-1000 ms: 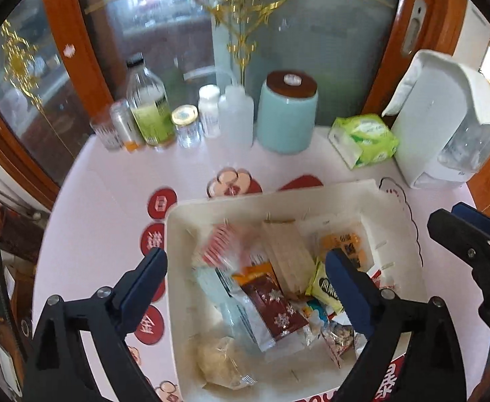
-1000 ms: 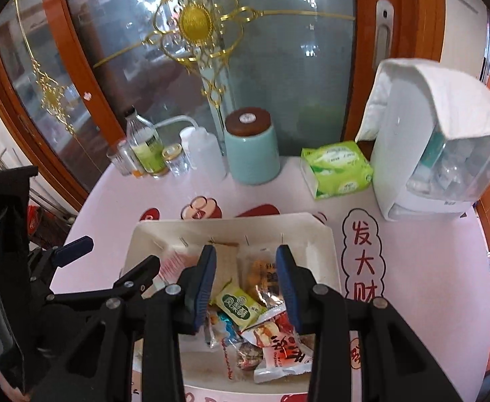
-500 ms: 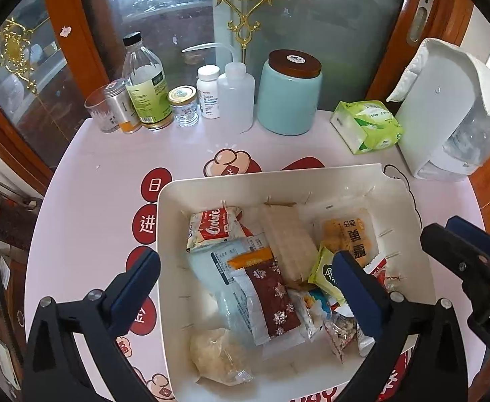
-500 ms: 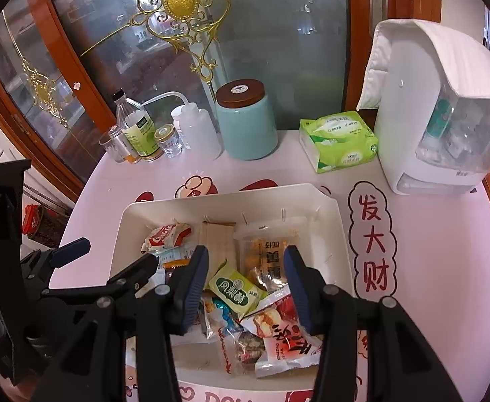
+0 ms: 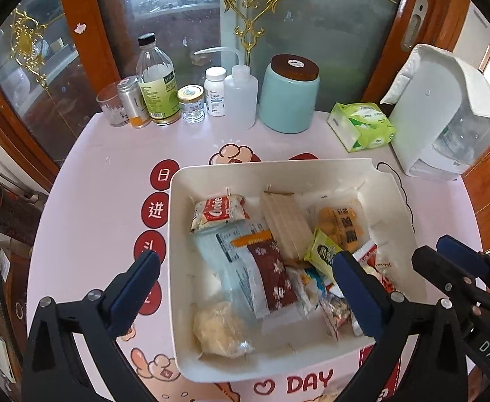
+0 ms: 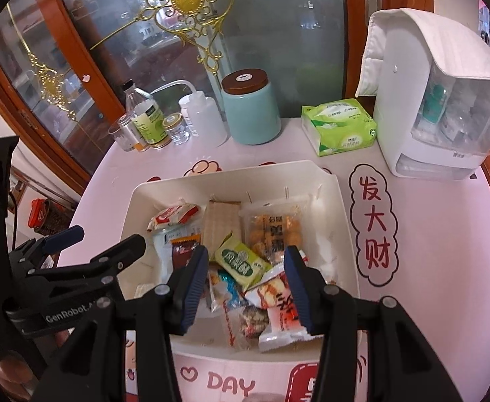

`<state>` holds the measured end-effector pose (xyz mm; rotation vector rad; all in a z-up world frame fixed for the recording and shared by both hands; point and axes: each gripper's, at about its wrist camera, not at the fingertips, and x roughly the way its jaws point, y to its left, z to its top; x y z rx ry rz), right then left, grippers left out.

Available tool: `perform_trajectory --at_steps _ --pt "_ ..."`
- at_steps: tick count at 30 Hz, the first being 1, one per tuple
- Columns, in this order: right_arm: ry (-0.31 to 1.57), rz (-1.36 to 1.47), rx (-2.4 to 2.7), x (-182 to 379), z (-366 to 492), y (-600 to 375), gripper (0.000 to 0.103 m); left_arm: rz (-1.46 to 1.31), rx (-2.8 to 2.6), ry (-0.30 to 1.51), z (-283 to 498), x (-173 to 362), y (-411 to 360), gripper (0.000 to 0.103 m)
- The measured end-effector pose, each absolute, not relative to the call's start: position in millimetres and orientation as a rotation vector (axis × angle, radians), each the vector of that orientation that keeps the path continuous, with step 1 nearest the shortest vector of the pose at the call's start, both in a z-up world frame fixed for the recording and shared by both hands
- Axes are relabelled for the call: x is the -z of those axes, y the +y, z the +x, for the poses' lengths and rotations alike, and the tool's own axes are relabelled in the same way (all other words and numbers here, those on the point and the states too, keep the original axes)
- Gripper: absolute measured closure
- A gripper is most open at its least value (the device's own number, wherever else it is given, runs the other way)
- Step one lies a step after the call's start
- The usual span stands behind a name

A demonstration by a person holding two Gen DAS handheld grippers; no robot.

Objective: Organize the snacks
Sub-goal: 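Withdraw both open tools from the tray toward the clear bread packet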

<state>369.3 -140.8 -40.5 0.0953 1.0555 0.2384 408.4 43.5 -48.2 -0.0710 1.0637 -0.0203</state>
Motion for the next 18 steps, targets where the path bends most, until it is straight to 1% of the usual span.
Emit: perform_trajectory --at_steps 5,12,18 --pt "1.046 0.103 -0.266 33 344 -148 0.055 -0.044 0.013 1.016 382 27 38 0.001" --pt "1.014 0.102 -0.302 20 300 -163 0.055 0.006 -0.013 0.877 329 -18 26 0.001" --pt "0.984 0.106 -0.311 15 257 -185 0.055 -0.014 0.037 0.861 291 -30 12 0.001"
